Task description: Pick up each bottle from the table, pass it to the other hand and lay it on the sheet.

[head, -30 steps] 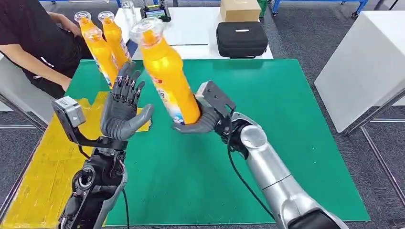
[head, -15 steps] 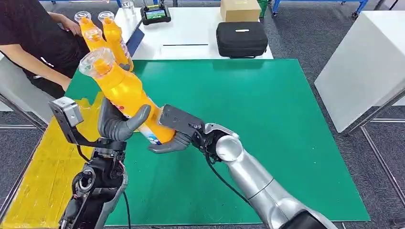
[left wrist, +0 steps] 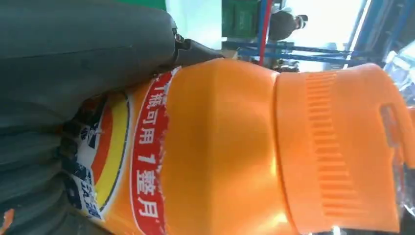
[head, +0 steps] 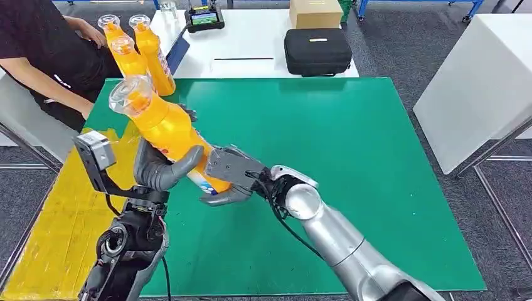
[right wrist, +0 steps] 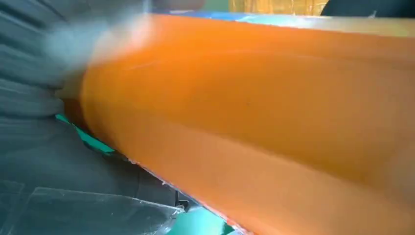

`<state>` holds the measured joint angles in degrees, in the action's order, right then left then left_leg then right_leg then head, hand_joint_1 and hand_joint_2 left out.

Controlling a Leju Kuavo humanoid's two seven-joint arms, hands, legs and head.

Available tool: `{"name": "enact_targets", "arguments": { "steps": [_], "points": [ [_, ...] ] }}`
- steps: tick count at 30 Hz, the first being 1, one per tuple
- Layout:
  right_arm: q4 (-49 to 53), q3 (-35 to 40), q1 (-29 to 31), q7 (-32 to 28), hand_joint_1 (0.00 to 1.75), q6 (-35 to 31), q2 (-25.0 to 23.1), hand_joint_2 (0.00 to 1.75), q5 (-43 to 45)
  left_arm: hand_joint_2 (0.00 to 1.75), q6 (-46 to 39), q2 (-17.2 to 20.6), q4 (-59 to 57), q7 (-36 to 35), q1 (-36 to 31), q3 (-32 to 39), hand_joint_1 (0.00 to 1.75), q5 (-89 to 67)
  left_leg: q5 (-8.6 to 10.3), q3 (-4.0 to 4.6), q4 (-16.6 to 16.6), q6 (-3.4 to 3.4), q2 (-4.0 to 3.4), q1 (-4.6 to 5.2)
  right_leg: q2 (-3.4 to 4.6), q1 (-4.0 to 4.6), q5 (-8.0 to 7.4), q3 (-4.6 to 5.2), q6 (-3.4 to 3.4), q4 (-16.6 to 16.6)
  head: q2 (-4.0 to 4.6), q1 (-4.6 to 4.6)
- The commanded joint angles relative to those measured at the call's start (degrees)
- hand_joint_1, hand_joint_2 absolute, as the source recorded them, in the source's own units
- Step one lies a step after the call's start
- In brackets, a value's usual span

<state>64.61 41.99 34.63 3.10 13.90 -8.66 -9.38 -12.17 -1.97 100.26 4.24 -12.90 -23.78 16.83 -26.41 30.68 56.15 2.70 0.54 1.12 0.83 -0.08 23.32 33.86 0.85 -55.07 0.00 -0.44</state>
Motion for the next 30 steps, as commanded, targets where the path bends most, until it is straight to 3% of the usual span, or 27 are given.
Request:
{"name": "enact_targets", "arguments": {
  "steps": [1,7,8,9,10,15,21,25,28,29,30],
  "points": [
    [0.50,4.01,-0.50,0.44,1.75,0.52,0.95,1.75,-1.52,1.75,0.16,0.12,-1.87,-0.51,-3.07,-2.72,1.75,0.16,-0.03,-0.06,0.00,-0.13,0.05,-0.07,-0.11,0.06,0.03,-0.11,0.00,0.04,0.00,0.00],
    [0.57,2.43,-0.10,1.78,1.75,-0.50,0.78,1.75,-1.84,1.75,0.02,0.16,-0.32,-0.50,-3.21,-3.20,1.75,-0.46,-0.02,-0.04,0.01,-0.13,0.06,-0.06,-0.12,0.05,0.03,-0.08,0.01,0.02,0.00,-0.04],
    [0.68,1.58,-0.27,2.01,0.00,-0.58,1.06,1.75,-1.02,1.75,-0.09,0.27,0.32,-0.43,-3.01,-2.85,1.75,-0.61,-0.08,-0.11,0.05,-0.20,0.08,-0.10,-0.18,0.09,0.09,-0.18,0.01,0.02,0.00,-0.02],
    [0.93,-0.17,-0.90,2.49,0.00,-1.81,1.41,1.75,-0.05,1.75,-0.75,0.33,1.52,0.10,-2.33,-2.10,1.75,-1.46,-0.12,-0.16,0.07,-0.25,0.09,-0.13,-0.21,0.11,0.13,-0.24,0.01,0.01,0.00,-0.02],
    [1.83,-1.74,-1.37,2.32,0.00,-3.38,2.74,0.00,-0.41,1.75,-1.32,0.55,3.32,0.78,-1.42,-1.17,1.75,-2.51,-0.08,-0.12,0.04,-0.20,0.10,-0.10,-0.20,0.09,0.10,-0.19,0.01,0.02,0.00,-0.02],
    [10.83,-14.52,-6.49,-1.91,0.00,-9.20,7.06,0.00,-0.01,1.75,-2.38,1.46,10.89,3.69,3.90,3.83,1.75,-6.61,-0.13,-0.20,0.05,-0.22,0.19,-0.12,-0.32,0.11,0.16,-0.32,0.04,0.05,0.00,-0.04],
    [13.55,-15.80,-7.75,-1.15,0.00,-7.87,7.10,0.00,-0.01,1.75,-2.27,1.28,10.95,4.18,4.46,3.98,1.75,-6.79,-0.05,-0.03,0.00,-0.12,0.15,0.01,-0.18,0.00,0.07,-0.12,0.02,0.02,0.00,-0.02],
    [21.40,-19.89,-9.50,-4.33,0.00,-13.54,8.43,0.00,-0.92,1.75,-3.65,2.35,11.11,6.16,4.44,2.90,1.75,-11.86,-0.08,-0.05,0.03,-0.19,0.03,-0.02,-0.12,0.00,0.07,-0.11,-0.01,0.00,0.00,-0.02],
    [32.89,-26.13,-14.22,-5.51,0.00,-14.70,11.42,0.00,-0.05,1.75,-9.69,4.23,10.90,7.05,5.95,5.55,1.75,-39.17,-0.01,0.06,0.02,-0.12,0.35,0.03,-0.35,-0.03,0.09,-0.03,0.01,0.01,0.00,-0.02],
    [34.99,-27.37,-15.15,-5.58,0.00,-14.47,11.90,0.00,0.67,1.75,-9.88,4.30,10.44,7.26,6.09,6.49,1.75,-41.86,-0.07,-0.05,0.03,-0.18,0.36,0.00,-0.39,0.01,0.14,-0.14,0.01,0.02,0.00,-0.02],
    [37.48,-28.55,-15.93,-6.80,0.00,-14.36,12.19,0.00,1.13,1.75,-11.59,5.41,8.25,5.08,6.08,7.96,1.75,-58.69,-0.04,-0.04,-0.02,-0.12,0.30,0.01,-0.31,0.00,0.10,-0.12,0.02,0.05,0.02,-0.02]
  ]
}}
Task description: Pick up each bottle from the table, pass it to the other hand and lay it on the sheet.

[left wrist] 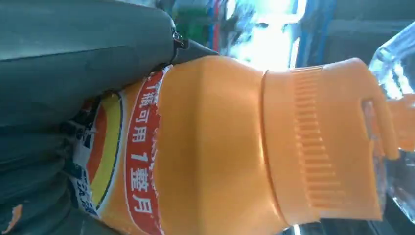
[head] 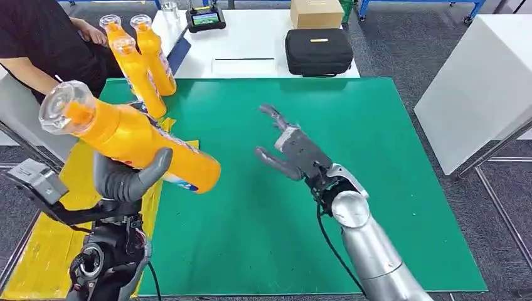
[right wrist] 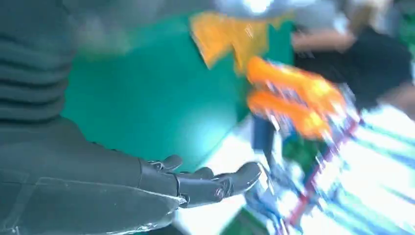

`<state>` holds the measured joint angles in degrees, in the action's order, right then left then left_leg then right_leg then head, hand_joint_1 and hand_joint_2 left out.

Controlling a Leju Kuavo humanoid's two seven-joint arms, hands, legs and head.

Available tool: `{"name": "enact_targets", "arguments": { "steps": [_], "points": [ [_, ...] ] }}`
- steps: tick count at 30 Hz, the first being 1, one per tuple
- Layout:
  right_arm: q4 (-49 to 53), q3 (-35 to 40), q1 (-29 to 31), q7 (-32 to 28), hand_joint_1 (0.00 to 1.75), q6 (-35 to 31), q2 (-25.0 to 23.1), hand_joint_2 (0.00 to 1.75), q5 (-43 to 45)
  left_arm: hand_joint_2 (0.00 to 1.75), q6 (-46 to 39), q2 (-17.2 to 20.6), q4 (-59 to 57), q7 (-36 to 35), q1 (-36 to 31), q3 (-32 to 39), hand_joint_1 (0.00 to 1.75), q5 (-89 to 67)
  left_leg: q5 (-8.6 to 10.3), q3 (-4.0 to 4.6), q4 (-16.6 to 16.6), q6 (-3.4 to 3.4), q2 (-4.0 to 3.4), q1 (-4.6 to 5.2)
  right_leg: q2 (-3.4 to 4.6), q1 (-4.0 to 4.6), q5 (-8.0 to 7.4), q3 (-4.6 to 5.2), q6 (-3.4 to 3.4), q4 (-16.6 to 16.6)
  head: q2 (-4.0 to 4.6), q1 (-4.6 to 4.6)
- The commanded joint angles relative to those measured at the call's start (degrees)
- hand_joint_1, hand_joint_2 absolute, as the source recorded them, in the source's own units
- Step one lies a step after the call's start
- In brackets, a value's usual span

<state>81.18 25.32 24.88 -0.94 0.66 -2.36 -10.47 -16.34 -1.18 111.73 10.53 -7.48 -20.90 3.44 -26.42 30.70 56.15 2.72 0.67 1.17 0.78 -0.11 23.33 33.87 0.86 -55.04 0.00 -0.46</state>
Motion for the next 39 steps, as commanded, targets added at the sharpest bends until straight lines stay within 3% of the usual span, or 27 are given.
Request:
{"name": "enact_targets", "arguments": {
  "steps": [1,7,8,11,15,21,28,37,38,39],
  "points": [
    [22.96,-13.05,-6.97,-2.51,0.00,-0.48,5.96,0.00,3.23,1.75,-7.65,4.75,-5.43,-0.21,0.43,6.06,1.75,-47.69,-0.10,-0.20,-0.03,-0.22,0.19,-0.06,-0.32,0.05,0.17,-0.27,0.01,0.04,0.00,0.00],
    [22.19,-12.59,-6.78,-2.43,0.00,-0.30,5.39,0.00,3.19,1.75,-7.93,4.12,-6.35,0.85,0.19,6.33,1.75,-47.41,-0.03,-0.09,-0.03,-0.16,-0.03,-0.03,-0.11,0.02,0.05,-0.13,0.00,0.02,0.00,0.00],
    [22.59,-12.38,-6.50,-3.44,0.00,-0.41,5.78,0.00,4.61,1.75,-7.94,6.70,-8.58,-3.14,-0.58,5.59,1.75,-60.64,-0.08,-0.16,0.00,-0.23,-0.08,-0.07,-0.10,0.05,0.07,-0.20,0.00,0.02,0.00,0.00],
    [25.12,-12.49,-6.31,-3.28,0.00,0.38,6.79,0.00,6.96,1.75,-8.43,12.68,-20.01,-7.48,-4.34,3.75,1.75,-75.03,0.01,-0.13,-0.07,-0.16,0.03,0.01,-0.18,-0.02,0.06,-0.14,-0.01,0.01,0.00,0.00],
    [25.11,-11.80,-6.49,-2.75,0.00,1.60,7.61,0.00,8.41,1.75,-6.91,15.85,-30.64,-9.18,-9.54,0.71,1.75,-79.26,0.00,-0.26,-0.07,-0.30,0.08,-0.07,-0.25,0.07,0.06,-0.28,-0.06,0.05,0.00,0.00],
    [24.67,-11.47,-7.25,-3.15,0.00,2.12,7.75,0.00,8.59,1.75,0.44,15.22,-35.29,-12.16,-11.94,-1.75,1.75,-80.48,0.00,-0.20,-0.04,-0.17,-0.02,-0.09,-0.16,0.06,0.06,-0.17,-0.01,0.02,0.00,-0.02],
    [22.91,-10.62,-6.01,-3.34,0.00,4.10,6.76,0.00,8.88,1.75,3.82,14.20,-48.66,-14.70,-16.52,-5.73,1.75,-86.78,-0.02,-0.25,-0.04,-0.22,-0.07,-0.08,-0.13,0.06,0.06,-0.25,0.00,0.02,0.00,0.00],
    [21.91,-11.35,-6.02,-3.31,0.00,5.12,5.94,0.00,7.73,1.75,7.78,11.92,-53.28,-14.34,-16.94,-2.30,1.75,-87.95,-0.02,-0.12,-0.02,-0.17,-0.12,-0.04,-0.05,0.03,0.03,-0.12,-0.02,0.00,0.00,0.00],
    [21.79,-11.49,-6.07,-3.32,0.00,5.17,5.89,0.00,7.62,1.75,8.32,11.53,-53.61,-13.85,-16.94,-1.73,1.48,-87.18,-0.06,-0.22,-0.01,-0.25,-0.09,-0.08,-0.11,0.06,0.08,-0.23,-0.02,0.00,0.00,0.00],
    [21.45,-11.80,-6.10,-3.26,0.00,5.33,5.68,0.00,7.42,0.00,10.05,10.95,-54.25,-14.21,-17.15,-1.08,0.00,-87.42,-0.01,-0.13,-0.03,-0.16,-0.12,-0.04,-0.04,0.02,0.02,-0.12,-0.01,0.01,0.00,0.02]
  ]
}}
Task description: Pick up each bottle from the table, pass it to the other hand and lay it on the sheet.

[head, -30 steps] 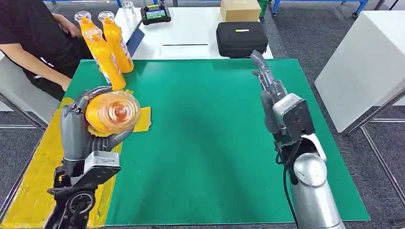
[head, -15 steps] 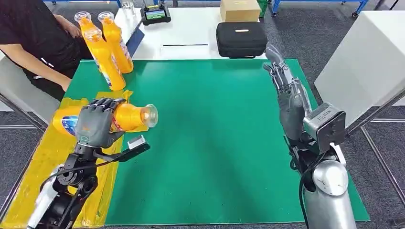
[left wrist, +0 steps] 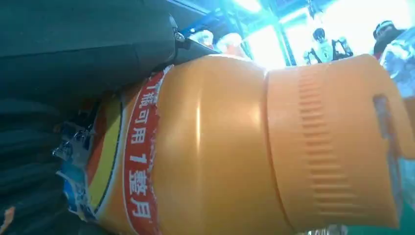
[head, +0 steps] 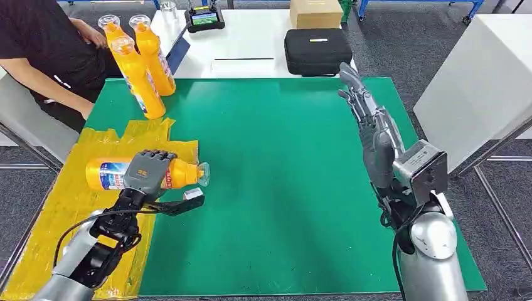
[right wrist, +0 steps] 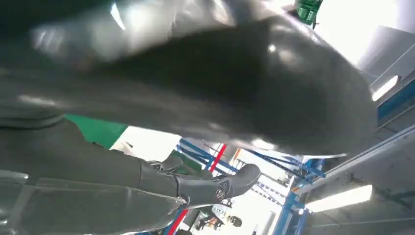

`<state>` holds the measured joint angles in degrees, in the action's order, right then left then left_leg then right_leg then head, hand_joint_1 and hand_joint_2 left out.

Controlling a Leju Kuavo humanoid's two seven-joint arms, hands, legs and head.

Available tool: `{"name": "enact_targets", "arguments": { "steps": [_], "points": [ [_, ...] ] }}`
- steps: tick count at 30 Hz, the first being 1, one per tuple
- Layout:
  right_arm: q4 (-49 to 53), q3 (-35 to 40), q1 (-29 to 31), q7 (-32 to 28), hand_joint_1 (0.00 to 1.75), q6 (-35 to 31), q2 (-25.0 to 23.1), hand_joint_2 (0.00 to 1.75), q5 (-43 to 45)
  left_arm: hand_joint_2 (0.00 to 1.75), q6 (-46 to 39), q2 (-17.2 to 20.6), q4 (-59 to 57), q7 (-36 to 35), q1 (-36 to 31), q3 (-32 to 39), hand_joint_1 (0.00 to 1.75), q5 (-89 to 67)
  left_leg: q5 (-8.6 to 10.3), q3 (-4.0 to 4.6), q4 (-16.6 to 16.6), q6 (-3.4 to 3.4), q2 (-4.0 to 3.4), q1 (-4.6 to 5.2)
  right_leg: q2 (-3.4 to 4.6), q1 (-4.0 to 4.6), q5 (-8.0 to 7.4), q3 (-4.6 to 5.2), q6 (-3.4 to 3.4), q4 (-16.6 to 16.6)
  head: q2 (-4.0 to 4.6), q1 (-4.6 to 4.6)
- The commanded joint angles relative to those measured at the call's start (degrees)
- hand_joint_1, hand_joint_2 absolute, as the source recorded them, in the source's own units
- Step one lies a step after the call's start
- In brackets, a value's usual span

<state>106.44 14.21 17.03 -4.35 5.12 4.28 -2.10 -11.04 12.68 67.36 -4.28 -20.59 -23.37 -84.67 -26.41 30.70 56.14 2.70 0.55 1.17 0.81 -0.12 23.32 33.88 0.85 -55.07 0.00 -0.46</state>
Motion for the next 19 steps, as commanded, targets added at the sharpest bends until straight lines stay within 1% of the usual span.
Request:
{"name": "enact_targets", "arguments": {
  "steps": [1,4,8,12,17,19],
  "points": [
    [-4.53,-0.79,2.04,0.23,0.00,1.21,-1.21,0.00,-1.03,0.00,5.91,-3.28,-9.83,0.59,-4.14,1.75,0.00,0.27,-0.08,-0.21,-0.01,-0.23,-0.01,-0.10,-0.09,0.08,0.06,-0.25,0.00,0.06,0.00,0.00],
    [-5.81,-1.00,2.36,0.00,0.00,2.24,-1.82,0.00,-1.73,0.00,7.78,-4.50,-9.49,1.04,-3.70,4.11,0.00,-0.29,-0.03,-0.11,0.00,-0.16,0.01,-0.07,-0.09,0.06,0.02,-0.15,0.00,0.04,0.00,0.02],
    [-6.60,-0.90,2.89,-0.08,0.00,2.63,-2.36,0.00,-2.05,0.00,8.61,-4.73,-10.11,1.36,-3.84,4.95,0.00,-1.03,-0.11,-0.22,0.07,-0.29,-0.06,-0.14,-0.08,0.12,0.07,-0.28,0.01,0.02,0.00,0.00],
    [-7.37,-1.34,2.96,-0.03,0.00,2.94,-2.51,0.00,-2.55,0.00,8.98,-5.28,-11.38,1.47,-4.37,6.15,0.00,-0.95,-0.05,-0.12,0.02,-0.19,-0.03,-0.08,-0.05,0.06,0.04,-0.16,0.00,0.02,0.00,0.00],
    [-7.76,-2.31,2.44,-0.05,0.00,3.43,-2.42,0.00,-3.16,0.00,9.80,-5.91,-10.75,1.45,-4.57,7.75,0.00,-0.32,-0.12,-0.21,0.05,-0.26,-0.02,-0.13,-0.10,0.10,0.09,-0.27,0.00,0.01,0.00,0.00],
    [-7.76,-2.31,2.44,-0.05,0.00,3.43,-2.42,0.00,-3.16,0.00,9.80,-5.91,-10.75,1.45,-4.57,7.75,0.00,-0.32,-0.03,-0.07,0.00,-0.14,0.01,-0.06,-0.07,0.04,0.03,-0.11,0.00,0.03,0.00,0.00]
  ]
}}
